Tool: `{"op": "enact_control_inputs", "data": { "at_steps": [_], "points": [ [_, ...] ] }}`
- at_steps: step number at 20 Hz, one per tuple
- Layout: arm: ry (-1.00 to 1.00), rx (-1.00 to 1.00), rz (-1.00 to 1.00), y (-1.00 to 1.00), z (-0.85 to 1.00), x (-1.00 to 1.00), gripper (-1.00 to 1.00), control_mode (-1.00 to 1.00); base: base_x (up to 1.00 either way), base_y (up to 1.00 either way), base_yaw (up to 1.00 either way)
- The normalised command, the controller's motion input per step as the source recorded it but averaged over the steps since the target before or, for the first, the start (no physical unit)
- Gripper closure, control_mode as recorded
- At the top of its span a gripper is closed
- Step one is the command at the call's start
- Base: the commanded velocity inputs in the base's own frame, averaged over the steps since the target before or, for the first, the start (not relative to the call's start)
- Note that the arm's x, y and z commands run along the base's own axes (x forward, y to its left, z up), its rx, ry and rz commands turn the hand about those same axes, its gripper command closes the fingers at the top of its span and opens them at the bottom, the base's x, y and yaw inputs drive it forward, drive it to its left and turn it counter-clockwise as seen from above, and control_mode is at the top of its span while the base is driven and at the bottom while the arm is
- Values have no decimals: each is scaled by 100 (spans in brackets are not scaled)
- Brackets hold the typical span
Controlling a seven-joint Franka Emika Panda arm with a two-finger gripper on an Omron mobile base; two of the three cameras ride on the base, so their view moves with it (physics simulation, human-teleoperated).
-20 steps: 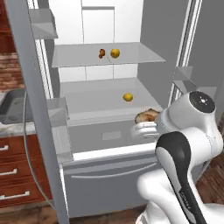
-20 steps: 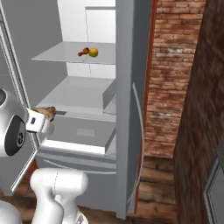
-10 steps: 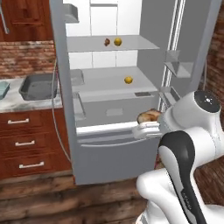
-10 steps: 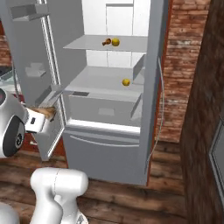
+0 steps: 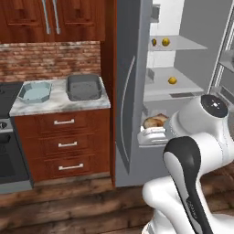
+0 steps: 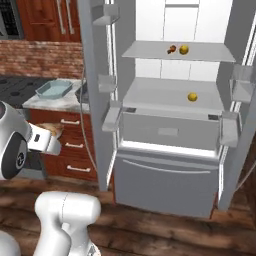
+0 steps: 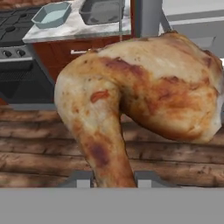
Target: Place one lemon and one chicken drumstick in each tupperware on the nearby counter, to pack two identical lunches.
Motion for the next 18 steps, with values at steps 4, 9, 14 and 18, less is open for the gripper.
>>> {"op": "enact_control_inputs", "data": {
  "at_steps": [4,9,14,18],
  "points": [
    [0,0,0,0,0,0,100,100,21,100,0],
    [0,0,0,0,0,0,100,100,85,91,0],
    [0,0,0,0,0,0,100,100,88,11,-6],
    [0,0,0,0,0,0,100,100,72,0,-11]
  ]
}}
